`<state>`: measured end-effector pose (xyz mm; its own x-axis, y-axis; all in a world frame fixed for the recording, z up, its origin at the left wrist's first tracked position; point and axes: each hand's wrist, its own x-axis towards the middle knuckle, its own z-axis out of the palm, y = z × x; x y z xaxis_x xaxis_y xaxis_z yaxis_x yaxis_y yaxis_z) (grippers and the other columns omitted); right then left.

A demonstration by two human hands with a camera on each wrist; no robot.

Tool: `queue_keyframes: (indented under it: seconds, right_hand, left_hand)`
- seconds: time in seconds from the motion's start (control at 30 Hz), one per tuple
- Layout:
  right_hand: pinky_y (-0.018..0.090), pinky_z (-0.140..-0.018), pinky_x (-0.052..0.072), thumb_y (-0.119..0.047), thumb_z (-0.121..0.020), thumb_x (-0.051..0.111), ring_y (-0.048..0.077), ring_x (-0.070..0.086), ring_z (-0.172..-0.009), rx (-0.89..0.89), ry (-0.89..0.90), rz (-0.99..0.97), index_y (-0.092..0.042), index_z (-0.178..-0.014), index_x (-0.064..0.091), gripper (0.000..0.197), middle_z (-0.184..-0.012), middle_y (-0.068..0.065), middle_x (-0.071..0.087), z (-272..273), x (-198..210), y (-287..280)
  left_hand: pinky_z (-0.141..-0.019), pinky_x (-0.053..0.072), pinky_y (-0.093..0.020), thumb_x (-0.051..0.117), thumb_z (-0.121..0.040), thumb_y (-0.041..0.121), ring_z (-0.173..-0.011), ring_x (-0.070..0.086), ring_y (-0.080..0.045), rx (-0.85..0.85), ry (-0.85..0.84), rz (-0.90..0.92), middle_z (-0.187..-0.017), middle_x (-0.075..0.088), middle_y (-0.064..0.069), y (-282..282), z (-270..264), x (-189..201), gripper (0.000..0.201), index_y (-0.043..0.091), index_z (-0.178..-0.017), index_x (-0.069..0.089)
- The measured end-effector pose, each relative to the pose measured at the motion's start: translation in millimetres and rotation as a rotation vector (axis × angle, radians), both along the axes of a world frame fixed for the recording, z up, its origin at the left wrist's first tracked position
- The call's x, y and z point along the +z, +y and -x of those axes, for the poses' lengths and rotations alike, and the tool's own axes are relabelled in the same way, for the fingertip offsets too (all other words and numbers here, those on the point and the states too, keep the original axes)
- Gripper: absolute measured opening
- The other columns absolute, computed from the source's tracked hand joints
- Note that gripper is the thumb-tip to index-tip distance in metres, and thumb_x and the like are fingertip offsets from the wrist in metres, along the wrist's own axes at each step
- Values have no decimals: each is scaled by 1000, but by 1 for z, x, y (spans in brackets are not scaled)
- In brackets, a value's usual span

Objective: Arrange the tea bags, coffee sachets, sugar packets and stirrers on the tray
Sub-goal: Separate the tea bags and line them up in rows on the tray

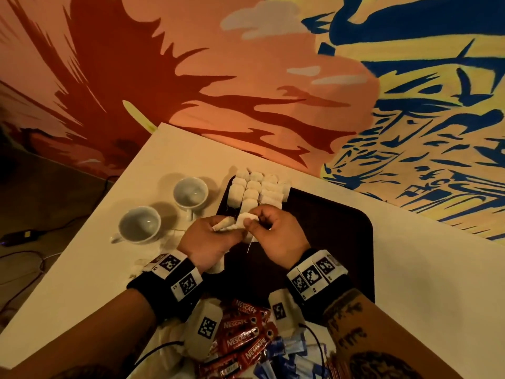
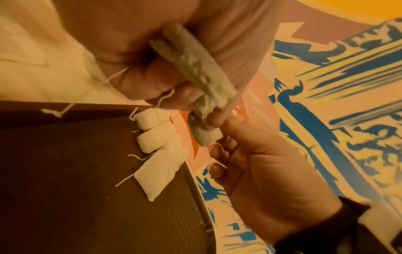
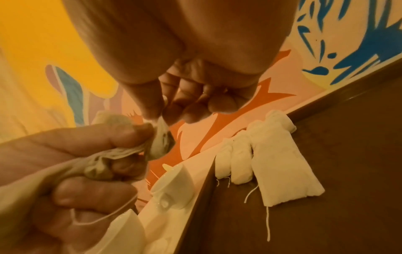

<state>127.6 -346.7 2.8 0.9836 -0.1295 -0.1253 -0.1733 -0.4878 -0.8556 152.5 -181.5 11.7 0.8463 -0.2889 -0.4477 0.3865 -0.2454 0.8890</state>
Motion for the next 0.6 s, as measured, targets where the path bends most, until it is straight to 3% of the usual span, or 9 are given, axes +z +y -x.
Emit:
queue_keyframes:
  seconds: [0.1, 0.17, 0.23, 0.4, 0.47, 0.6]
  right_hand:
    - [8, -60, 40, -30, -94, 66, 1, 59, -71, -25, 93, 92, -32, -91, 63, 5, -80, -11, 66, -15, -11, -3]
    - [13, -66, 43, -34, -94, 64, 6, 61, -78, -5, 187, 160, -29, -98, 64, 6, -88, -9, 67, -26, -22, -4]
    - [25, -73, 46, -36, -94, 62, 14, 62, -86, 89, 287, 239, -30, -96, 62, 6, -93, -5, 66, -38, -35, -2]
    - [29, -79, 47, -35, -95, 60, 20, 60, -94, 234, 394, 381, -26, -106, 63, 15, -100, -2, 63, -67, -44, 11]
    - [32, -81, 51, -34, -94, 59, 24, 62, -97, 242, 404, 444, -24, -105, 62, 15, -103, 2, 66, -81, -48, 14]
    - [33, -80, 53, -35, -92, 60, 25, 63, -95, 224, 420, 512, -23, -102, 61, 15, -103, 4, 66, -101, -54, 18]
  left_hand:
    - [-87, 57, -44, 74, -67, 48, -85, 73, -21, 141, 77, -21, -81, 76, -2, 12, -4, -14, 24, 31, -83, 77]
    - [-86, 58, -48, 74, -68, 46, -86, 73, -28, 222, 155, 32, -84, 76, -8, 21, -4, -22, 26, 27, -86, 76]
    - [-73, 57, -42, 74, -76, 37, -75, 70, -28, 289, 219, 75, -78, 73, -11, 29, -2, -27, 20, 18, -83, 73]
    - [-40, 38, -24, 65, -90, 28, -34, 48, -15, 432, 288, 103, -46, 53, -6, 37, -6, -29, 22, 14, -74, 63]
    - [-35, 31, -22, 63, -93, 28, -28, 40, -13, 448, 304, 122, -39, 43, -2, 38, -8, -27, 28, 18, -67, 60]
    - [-36, 27, -19, 60, -94, 24, -26, 32, -12, 421, 302, 137, -36, 35, 1, 38, -10, -28, 48, 25, -47, 52]
